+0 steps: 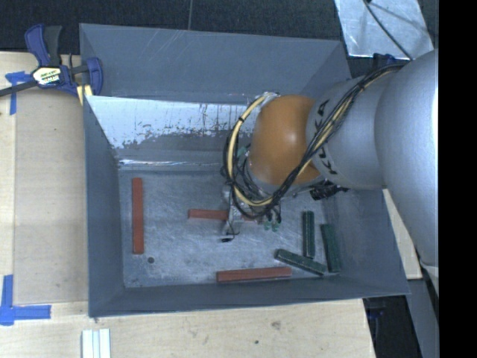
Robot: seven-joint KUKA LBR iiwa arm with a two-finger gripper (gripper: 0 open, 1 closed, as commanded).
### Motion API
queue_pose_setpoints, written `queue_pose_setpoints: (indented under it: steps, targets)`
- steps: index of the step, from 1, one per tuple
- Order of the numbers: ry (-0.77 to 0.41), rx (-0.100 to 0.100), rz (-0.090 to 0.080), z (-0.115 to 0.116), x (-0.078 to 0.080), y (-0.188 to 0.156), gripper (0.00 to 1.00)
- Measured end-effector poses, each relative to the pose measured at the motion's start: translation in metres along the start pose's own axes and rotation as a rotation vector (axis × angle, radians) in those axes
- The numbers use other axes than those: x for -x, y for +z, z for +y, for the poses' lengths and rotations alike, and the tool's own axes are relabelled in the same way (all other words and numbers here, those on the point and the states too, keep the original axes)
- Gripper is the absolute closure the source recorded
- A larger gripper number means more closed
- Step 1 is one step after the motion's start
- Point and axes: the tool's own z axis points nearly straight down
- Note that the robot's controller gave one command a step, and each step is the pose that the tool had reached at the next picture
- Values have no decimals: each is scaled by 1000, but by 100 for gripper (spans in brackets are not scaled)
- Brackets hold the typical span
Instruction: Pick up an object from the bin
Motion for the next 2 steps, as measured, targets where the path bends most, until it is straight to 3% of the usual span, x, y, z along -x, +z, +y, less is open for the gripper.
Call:
queue_pose_setpoints:
  steps: [1,2]
  targets:
    - [-153,-1,-1,-24,31,-122,100]
    - [-230,-2,-4,-58,0,-170,100]
